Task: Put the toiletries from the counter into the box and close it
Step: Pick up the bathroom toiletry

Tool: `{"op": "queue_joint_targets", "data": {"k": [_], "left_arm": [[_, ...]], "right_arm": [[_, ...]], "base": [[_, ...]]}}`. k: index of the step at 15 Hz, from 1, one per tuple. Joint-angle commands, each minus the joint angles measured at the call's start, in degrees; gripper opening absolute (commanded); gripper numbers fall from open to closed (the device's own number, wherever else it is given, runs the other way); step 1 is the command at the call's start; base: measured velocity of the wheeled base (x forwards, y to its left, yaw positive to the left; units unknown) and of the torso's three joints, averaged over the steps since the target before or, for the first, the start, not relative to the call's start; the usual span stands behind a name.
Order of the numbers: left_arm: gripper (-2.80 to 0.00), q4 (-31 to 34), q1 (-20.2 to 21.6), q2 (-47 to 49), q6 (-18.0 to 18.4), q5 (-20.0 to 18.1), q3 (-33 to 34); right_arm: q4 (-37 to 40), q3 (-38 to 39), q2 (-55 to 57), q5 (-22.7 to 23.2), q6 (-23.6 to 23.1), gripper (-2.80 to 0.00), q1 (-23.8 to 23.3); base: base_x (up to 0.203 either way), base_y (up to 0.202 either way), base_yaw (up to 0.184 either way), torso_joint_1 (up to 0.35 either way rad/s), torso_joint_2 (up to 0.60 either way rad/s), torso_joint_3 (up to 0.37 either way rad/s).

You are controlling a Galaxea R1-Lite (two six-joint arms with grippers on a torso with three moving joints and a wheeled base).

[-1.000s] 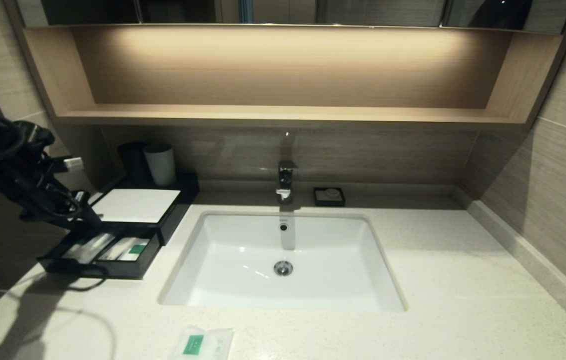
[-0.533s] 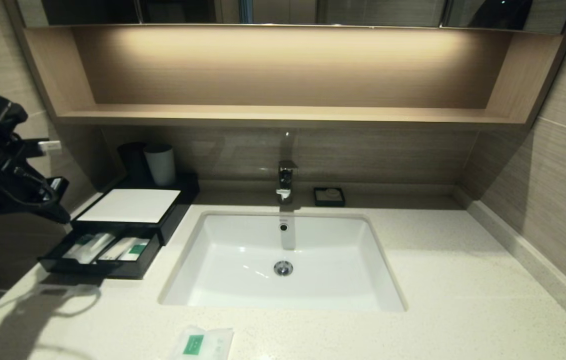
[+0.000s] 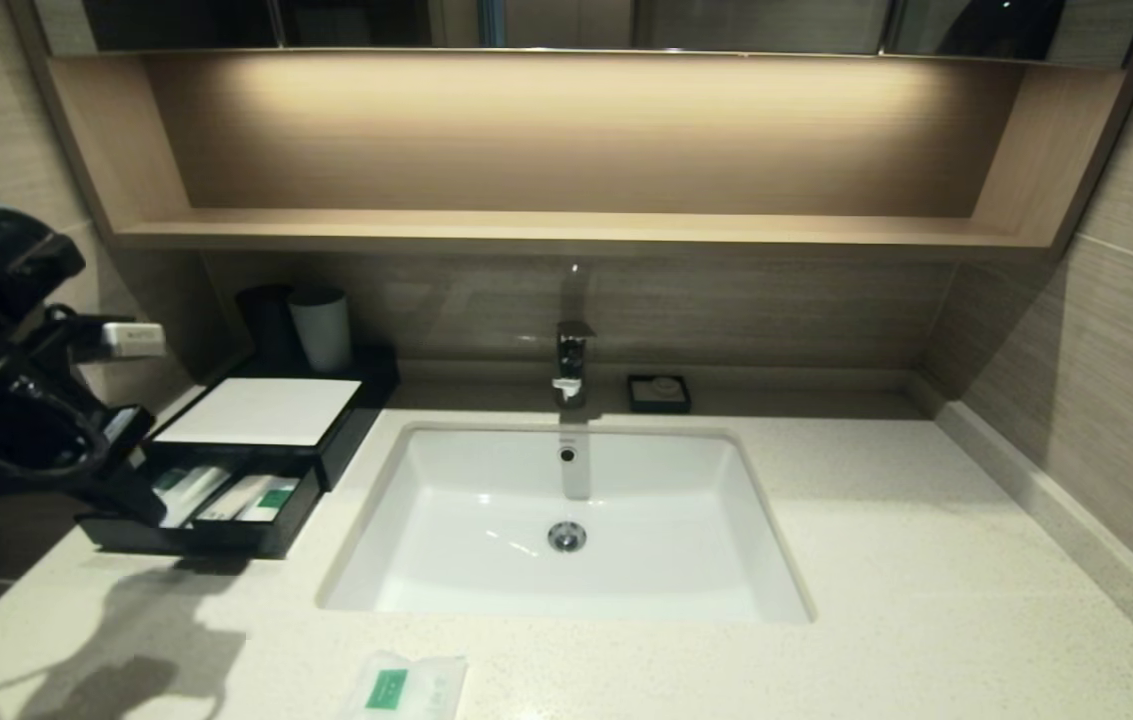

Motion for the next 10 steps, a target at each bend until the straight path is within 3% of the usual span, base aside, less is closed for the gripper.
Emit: {"op": "queue_joint_targets", "data": {"k": [1, 5, 7, 10], "left_arm": [[-2.8, 0.15, -6.15, -5.28, -2.74, -0.27, 6.81], [-2.8, -3.44, -15.77, -10.26, -10.32, -0.13, 15.29], [-2.8, -7.47, -20.35, -12.55, -16.94, 0.66, 18.26], [-2.8, -8.94, -27.11, -14.29, -22.66, 4.46, 19.81]], "right_arm": [[-0.03, 0.09, 0.0, 0.01, 0.0, -2.8, 0.01], [-0.03, 0.01, 0.0, 0.01, 0.0, -2.8, 0.01], [-0.03, 0.07, 0.0, 0.01, 0.0, -2.8, 0.01], [-0.08, 0.07, 0.0, 0.01, 0.0, -2.8, 0.01]], "base": [[0.0, 0.0, 0.0, 0.0, 0.0, 0.0], [0.0, 0.0, 0.0, 0.0, 0.0, 0.0], [0.0, 0.0, 0.0, 0.0, 0.0, 0.0], [0.0, 0.0, 0.0, 0.0, 0.0, 0.0]]}}
